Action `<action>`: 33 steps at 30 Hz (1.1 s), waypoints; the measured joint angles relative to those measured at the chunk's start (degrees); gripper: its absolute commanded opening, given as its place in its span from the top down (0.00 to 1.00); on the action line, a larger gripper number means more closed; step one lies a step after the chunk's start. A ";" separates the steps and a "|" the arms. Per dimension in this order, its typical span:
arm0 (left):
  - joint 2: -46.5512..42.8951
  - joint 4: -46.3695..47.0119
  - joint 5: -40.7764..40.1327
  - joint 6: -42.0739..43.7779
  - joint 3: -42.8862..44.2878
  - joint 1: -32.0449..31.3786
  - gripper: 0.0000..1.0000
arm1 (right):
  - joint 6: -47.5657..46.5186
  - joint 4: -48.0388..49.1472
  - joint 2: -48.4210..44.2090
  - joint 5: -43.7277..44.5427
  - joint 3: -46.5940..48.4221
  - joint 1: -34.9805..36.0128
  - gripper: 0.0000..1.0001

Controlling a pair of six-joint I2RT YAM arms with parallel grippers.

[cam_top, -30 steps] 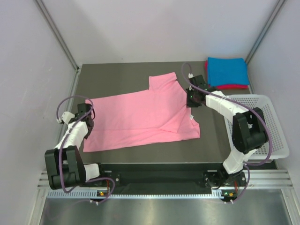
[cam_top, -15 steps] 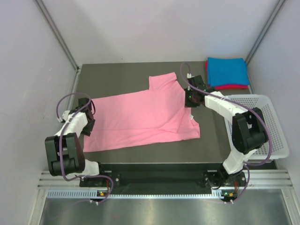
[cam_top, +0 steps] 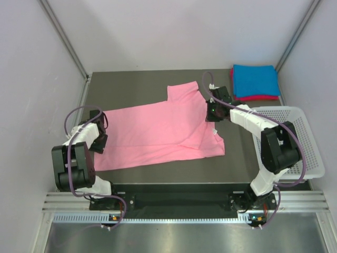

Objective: Fold and stack the t-shirts
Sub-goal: Fold the tshirt

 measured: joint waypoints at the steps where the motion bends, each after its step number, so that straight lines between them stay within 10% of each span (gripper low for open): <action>1: 0.50 0.02 -0.02 -0.09 0.00 0.02 0.49 | 0.00 0.04 0.00 -0.11 0.00 0.00 0.96; 10: 2.45 0.63 -1.25 -0.11 0.00 0.02 0.62 | 0.00 0.07 0.00 -0.26 0.00 0.00 0.96; 15: 3.93 1.03 -1.90 0.33 0.00 0.02 1.00 | 0.00 -0.15 0.00 0.33 0.00 0.00 0.96; 33: 3.96 0.76 -5.95 0.13 0.00 0.00 1.00 | 0.04 -2.78 3.50 6.84 6.03 0.00 1.00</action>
